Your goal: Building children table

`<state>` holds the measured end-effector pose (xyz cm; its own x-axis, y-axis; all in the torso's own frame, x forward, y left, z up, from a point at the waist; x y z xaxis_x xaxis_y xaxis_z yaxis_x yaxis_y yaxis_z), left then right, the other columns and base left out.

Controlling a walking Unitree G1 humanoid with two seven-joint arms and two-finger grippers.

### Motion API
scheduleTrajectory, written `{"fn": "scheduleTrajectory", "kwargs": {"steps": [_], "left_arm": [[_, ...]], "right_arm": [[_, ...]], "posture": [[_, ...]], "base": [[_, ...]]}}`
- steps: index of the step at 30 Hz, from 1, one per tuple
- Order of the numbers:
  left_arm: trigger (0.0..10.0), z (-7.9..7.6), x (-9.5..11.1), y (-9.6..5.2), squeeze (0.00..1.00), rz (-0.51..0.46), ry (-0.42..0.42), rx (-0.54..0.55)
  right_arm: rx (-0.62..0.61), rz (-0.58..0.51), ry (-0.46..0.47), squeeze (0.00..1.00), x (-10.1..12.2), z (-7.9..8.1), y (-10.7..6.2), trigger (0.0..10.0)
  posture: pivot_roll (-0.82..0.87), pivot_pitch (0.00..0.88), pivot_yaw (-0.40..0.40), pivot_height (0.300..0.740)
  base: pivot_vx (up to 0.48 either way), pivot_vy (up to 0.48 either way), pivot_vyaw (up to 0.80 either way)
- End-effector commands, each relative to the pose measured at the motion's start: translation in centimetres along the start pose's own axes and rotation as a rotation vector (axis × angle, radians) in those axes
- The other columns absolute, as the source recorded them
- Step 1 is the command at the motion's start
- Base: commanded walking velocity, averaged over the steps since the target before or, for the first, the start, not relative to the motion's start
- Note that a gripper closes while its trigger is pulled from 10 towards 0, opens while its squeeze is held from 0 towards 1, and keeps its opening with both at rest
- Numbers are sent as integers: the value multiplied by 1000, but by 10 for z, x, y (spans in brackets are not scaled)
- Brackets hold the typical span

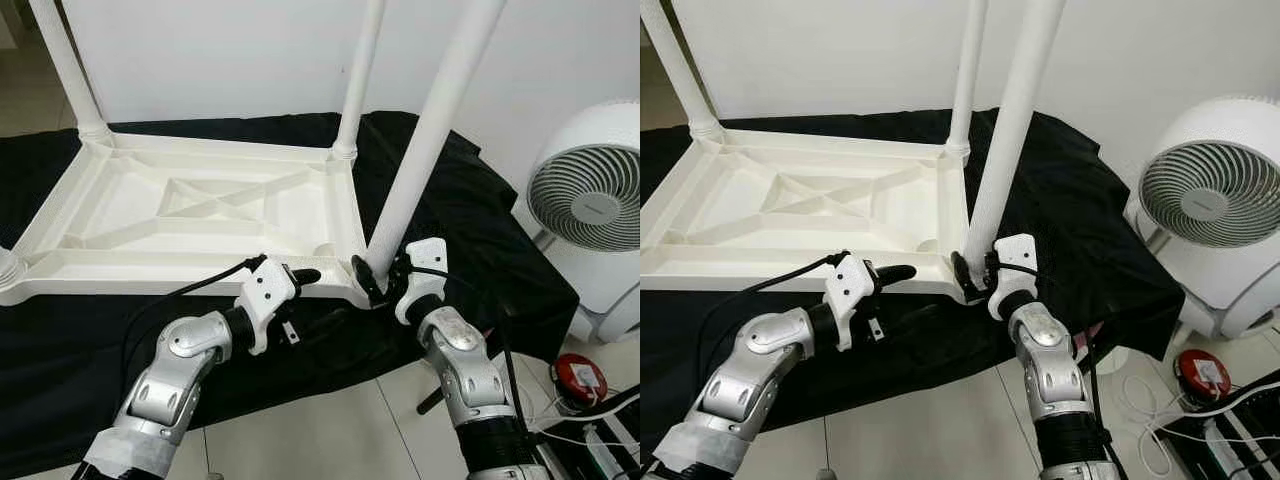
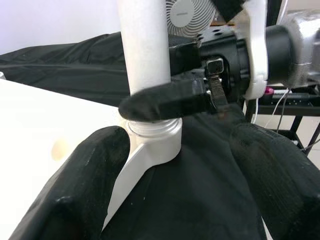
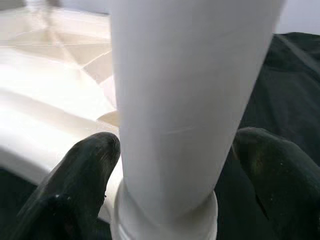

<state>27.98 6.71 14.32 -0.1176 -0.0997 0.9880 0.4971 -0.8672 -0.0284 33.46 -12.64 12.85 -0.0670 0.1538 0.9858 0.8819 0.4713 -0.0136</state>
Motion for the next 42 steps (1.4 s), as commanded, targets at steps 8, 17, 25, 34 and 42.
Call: {"fn": "scheduleTrajectory", "kwargs": {"steps": [8, 17, 25, 34, 42], "left_arm": [[10000, 10, 5, 3, 0, -10, 13, 64], [10000, 13, 8, 5, 0, -16, 21, 60], [10000, 13, 10, 5, 0, -19, 24, 63], [10000, 12, 9, 6, 0, -21, 20, 61], [10000, 9, 9, 6, 0, -22, 17, 51]], "right_arm": [[235, -4, -92, 0, 0, -5, 9, 10000], [364, 2, -97, 0, -1, 5, 25, 8902], [441, 19, -95, 0, -6, 16, 31, 0], [423, -2, -59, 0, -7, 8, 30, 10000], [266, -9, -31, 0, -5, -4, 31, 10000]], "posture": [[-4, 0, -77, 740], [1, 0, -68, 740], [11, 0, -78, 740], [5, 0, -75, 740], [-1, 0, -78, 740]], "base": [[0, 0, 0], [0, 0, 0], [0, 0, 0], [0, 0, 0], [0, 0, 0]]}}
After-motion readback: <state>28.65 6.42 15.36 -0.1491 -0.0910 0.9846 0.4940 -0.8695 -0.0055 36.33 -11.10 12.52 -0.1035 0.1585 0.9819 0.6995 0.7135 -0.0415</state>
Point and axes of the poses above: a point about 5 cm out from each wrist's last joint towards the gripper, its own y axis pointing out of the wrist towards the gripper, its own x axis along the axis of the wrist's last joint, z = x × y, the point moved 3 cm from there along y, pointing out of the wrist towards the gripper, and after that the axes turned 4 degrees about -y, right-handed, at the moved point
